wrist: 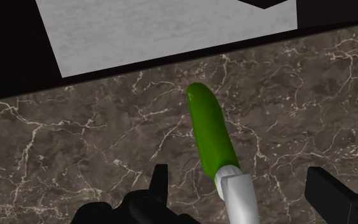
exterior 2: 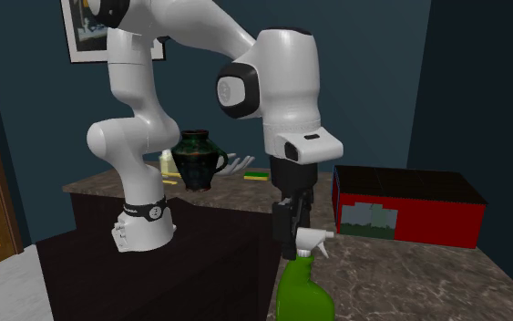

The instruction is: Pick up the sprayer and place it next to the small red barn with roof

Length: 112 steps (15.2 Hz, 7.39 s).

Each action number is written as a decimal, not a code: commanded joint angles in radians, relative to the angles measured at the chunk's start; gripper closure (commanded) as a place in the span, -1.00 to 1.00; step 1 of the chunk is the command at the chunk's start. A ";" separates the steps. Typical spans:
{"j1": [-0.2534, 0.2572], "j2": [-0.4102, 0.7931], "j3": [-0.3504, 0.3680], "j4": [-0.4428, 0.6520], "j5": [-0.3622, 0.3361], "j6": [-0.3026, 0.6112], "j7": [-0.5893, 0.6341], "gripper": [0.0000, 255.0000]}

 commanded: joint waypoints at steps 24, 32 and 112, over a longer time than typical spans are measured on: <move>-0.001 -0.077 -0.001 0.069 -0.015 -0.145 0.017 1.00; -0.002 -0.117 -0.001 0.135 -0.022 -0.251 0.027 1.00; 0.337 -0.108 0.644 0.714 -0.057 -0.768 1.052 1.00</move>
